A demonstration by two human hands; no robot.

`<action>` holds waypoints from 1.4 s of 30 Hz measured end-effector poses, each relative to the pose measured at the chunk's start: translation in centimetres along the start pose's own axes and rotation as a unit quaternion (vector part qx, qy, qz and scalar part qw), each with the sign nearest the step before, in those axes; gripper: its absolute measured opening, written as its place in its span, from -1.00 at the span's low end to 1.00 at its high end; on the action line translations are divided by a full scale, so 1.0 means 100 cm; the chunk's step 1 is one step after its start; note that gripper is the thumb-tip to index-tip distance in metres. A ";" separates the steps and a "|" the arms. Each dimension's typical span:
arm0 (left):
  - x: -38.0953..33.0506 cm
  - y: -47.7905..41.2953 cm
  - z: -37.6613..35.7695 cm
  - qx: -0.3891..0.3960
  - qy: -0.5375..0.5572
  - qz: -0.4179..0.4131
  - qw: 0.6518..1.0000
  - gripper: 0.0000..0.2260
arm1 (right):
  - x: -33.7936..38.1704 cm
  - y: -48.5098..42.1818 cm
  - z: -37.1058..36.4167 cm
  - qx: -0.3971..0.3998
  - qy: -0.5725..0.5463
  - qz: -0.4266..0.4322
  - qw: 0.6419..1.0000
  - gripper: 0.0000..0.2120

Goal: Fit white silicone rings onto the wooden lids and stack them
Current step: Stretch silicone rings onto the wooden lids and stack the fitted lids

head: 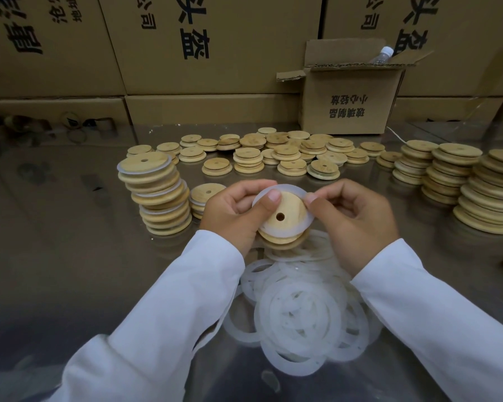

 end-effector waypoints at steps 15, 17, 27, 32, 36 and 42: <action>-0.009 0.000 0.003 -0.005 0.006 -0.036 0.999 -0.85 | 0.007 0.001 -0.003 0.029 -0.018 -0.039 0.999 -0.88; -0.012 0.001 0.002 -0.012 -0.008 -0.053 0.998 -0.84 | 0.007 0.001 -0.002 0.029 -0.020 -0.038 0.999 -0.88; -0.033 0.007 0.000 -0.044 -0.071 -0.157 0.984 -0.79 | 0.008 0.003 -0.005 0.044 -0.021 -0.007 0.999 -0.88; -0.017 0.003 0.003 -0.051 -0.006 -0.083 0.995 -0.73 | 0.003 0.003 -0.006 0.041 -0.045 -0.031 0.998 -0.88; -0.010 0.003 0.003 -0.080 0.016 -0.055 0.995 -0.76 | -0.001 0.006 -0.009 0.035 -0.050 -0.037 0.997 -0.91; -0.006 -0.001 0.003 -0.060 0.056 -0.006 0.997 -0.73 | -0.010 0.007 -0.009 0.010 -0.037 -0.051 0.998 -0.89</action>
Point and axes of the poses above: each hand's wrist, its own y-axis away from the middle knuckle, its own z-axis out of the back of the hand, x = y × z, the point moved 5 cm from there along -y, towards the middle knuckle, and after that the axes turned 6 degrees about x, right-handed, at the moved point
